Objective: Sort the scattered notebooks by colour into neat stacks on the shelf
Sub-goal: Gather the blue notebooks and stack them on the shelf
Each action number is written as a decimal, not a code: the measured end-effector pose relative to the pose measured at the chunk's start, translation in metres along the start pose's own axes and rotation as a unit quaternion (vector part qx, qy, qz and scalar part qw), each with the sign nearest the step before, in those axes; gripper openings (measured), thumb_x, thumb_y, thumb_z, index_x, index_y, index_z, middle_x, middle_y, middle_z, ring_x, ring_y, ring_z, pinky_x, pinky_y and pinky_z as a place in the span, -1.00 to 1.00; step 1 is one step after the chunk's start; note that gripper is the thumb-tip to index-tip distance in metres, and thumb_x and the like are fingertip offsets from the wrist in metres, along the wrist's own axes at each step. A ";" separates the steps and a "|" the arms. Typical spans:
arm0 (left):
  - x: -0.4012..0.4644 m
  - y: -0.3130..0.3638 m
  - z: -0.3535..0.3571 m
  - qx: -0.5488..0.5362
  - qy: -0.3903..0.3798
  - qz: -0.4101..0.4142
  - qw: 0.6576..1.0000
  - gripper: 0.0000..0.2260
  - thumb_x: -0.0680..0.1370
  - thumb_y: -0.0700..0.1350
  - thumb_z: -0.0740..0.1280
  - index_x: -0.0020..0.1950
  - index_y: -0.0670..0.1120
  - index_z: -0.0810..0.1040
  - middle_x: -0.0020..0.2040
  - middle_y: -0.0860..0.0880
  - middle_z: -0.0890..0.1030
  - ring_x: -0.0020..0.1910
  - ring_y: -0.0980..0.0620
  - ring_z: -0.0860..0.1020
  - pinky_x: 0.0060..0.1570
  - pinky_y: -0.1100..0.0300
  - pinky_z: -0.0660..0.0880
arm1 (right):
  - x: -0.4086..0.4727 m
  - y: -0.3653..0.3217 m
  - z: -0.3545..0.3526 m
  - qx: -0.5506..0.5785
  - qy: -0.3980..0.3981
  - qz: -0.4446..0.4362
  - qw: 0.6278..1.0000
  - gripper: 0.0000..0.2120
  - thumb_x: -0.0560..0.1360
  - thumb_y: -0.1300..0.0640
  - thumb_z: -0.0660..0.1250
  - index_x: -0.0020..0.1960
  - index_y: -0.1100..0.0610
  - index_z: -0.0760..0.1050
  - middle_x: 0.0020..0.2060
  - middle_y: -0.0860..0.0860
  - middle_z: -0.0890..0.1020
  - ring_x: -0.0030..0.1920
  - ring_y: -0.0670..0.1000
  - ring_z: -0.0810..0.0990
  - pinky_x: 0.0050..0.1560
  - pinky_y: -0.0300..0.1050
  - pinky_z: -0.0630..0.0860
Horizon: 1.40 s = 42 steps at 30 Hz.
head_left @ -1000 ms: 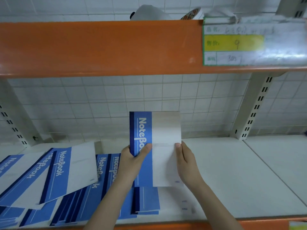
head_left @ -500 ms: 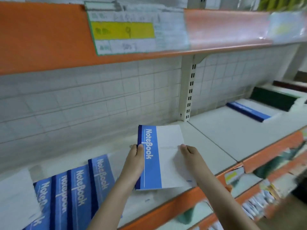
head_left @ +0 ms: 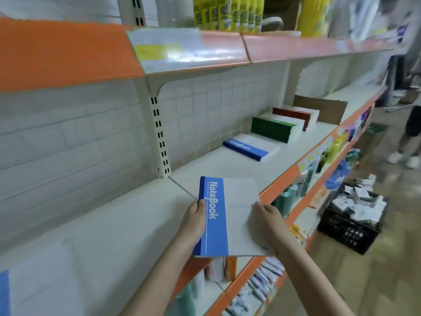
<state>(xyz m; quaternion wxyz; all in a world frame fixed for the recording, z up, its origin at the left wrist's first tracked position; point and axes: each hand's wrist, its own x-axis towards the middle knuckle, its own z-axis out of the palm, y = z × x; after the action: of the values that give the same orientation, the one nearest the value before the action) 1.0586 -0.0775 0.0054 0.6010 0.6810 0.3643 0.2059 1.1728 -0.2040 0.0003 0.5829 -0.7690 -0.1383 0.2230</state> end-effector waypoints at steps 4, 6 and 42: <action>0.013 0.009 0.060 0.011 -0.024 -0.015 1.000 -0.72 0.65 0.07 0.05 -0.02 -0.05 0.46 -0.05 -0.05 0.62 -0.06 -0.03 0.61 -0.07 0.12 0.51 | 0.024 0.011 -0.051 -0.015 0.036 0.009 0.999 -0.72 0.60 0.11 0.09 -0.27 0.12 0.32 -0.39 0.06 0.37 -0.35 0.02 0.35 -0.30 -0.12 0.24; 0.020 0.013 0.090 0.009 -0.043 -0.017 0.999 -0.72 0.65 0.07 0.05 -0.01 -0.05 0.48 -0.04 -0.05 0.63 -0.06 -0.04 0.61 0.00 0.08 0.52 | 0.034 0.015 -0.079 -0.043 0.048 0.012 0.998 -0.76 0.60 0.09 0.09 -0.20 0.15 0.36 -0.29 0.10 0.42 -0.30 0.03 0.38 -0.31 -0.12 0.24; 0.212 0.095 0.314 -0.032 -0.032 -0.042 0.998 -0.75 0.65 0.02 0.09 -0.12 -0.05 0.44 -0.24 -0.01 0.58 -0.31 0.06 0.55 -0.41 0.23 0.36 | 0.274 -0.013 -0.247 -0.115 0.032 -0.032 0.992 -0.79 0.60 0.06 0.09 -0.11 0.17 0.34 -0.22 0.06 0.34 -0.25 0.00 0.32 -0.27 -0.11 0.22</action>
<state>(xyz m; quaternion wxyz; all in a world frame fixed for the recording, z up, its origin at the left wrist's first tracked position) 1.4458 -0.1311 0.0036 0.6422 0.6512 0.3668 0.1702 1.5347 -0.2768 0.0176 0.5019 -0.8328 -0.1689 0.1614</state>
